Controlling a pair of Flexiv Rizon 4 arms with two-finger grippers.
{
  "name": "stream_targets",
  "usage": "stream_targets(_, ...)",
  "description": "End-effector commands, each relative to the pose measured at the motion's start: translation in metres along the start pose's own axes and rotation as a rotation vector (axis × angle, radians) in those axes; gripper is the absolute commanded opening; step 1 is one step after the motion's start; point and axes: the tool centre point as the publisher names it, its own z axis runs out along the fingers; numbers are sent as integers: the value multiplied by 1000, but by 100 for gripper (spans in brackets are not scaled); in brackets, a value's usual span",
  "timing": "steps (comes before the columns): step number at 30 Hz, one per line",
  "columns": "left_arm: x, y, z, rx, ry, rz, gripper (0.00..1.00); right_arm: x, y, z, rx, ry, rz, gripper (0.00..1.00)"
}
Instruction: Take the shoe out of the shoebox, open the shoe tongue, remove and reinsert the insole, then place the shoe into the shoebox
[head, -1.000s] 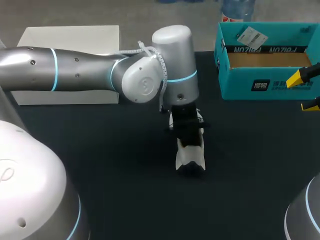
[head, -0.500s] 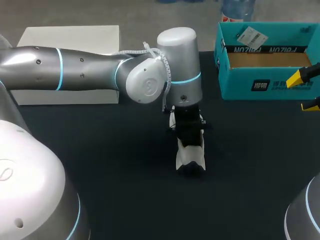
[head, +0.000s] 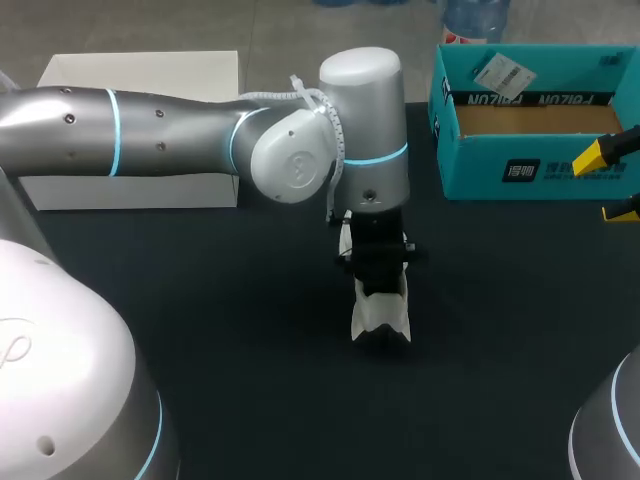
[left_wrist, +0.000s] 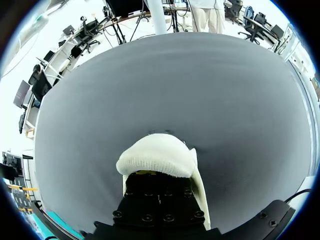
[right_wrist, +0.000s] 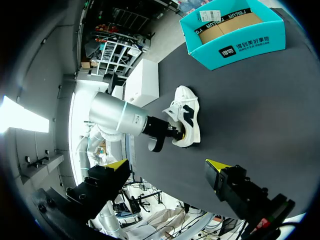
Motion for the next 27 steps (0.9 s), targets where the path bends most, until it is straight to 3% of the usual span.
stream_targets(1, -9, 11, 18, 12, 15, -18, 0, 0, 0, 0, 0, -1, 1, 100)
stream_targets(14, 1, 15, -24, -63, -42, -18, 0, 0, 0, 0, 0, -1, 1, 100)
stream_targets(17, -1, 24, -18, -121, -49, -26, 0, 0, 0, 0, 0, -1, 1, 100)
stream_targets(19, -2, 32, -10, -201, -53, -27, 0, 0, 0, 0, 0, -1, 1, 100)
stream_targets(27, -3, 51, 8, -183, -4, -80, 0, 0, 0, 0, 0, -1, 1, 100)
